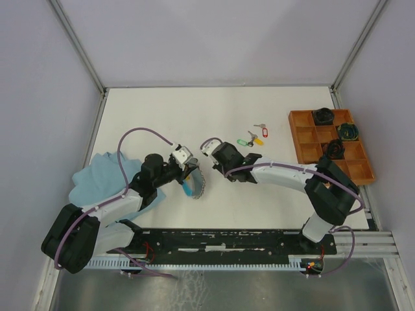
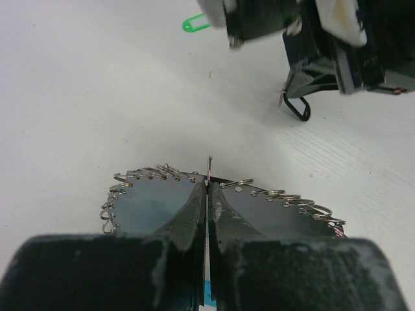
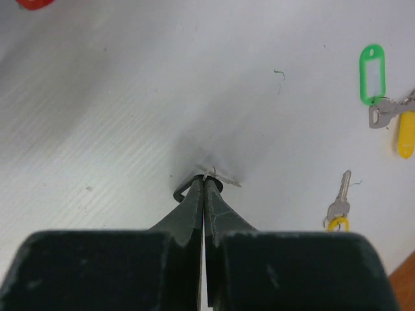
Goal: Put the keys on the keyring
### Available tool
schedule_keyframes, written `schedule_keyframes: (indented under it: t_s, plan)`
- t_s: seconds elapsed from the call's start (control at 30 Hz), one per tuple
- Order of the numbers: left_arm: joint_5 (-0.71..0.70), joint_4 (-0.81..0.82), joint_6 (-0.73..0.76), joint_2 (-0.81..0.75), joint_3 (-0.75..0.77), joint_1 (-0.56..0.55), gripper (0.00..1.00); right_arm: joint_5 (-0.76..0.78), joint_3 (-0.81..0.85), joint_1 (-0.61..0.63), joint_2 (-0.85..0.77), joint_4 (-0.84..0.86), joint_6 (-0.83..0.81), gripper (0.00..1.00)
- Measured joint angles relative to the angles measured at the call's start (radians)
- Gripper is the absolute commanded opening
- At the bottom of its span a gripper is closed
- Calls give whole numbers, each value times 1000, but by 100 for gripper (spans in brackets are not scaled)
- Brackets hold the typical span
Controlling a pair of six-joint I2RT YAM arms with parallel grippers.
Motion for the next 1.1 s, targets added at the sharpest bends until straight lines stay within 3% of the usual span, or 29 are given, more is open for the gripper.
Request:
schedule_keyframes:
  t_s: [0.27,0.5,0.73,0.9,1.1]
  plan:
    - [58,0,0,6,0,0,3,-246,-190,-123,-126,243,8,1]
    - [103,0,0,17,0,0,3,-424,-375,-204,-127,563,19,1]
    - [125,0,0,18,0,0,3,-497,-472,-243,-75,874,42,2]
    - [132,2,0,18,0,0,3,-454,-476,-262,-53,930,86,3]
    - [135,11,0,18,0,0,3,-394,-469,-272,-52,880,143,10]
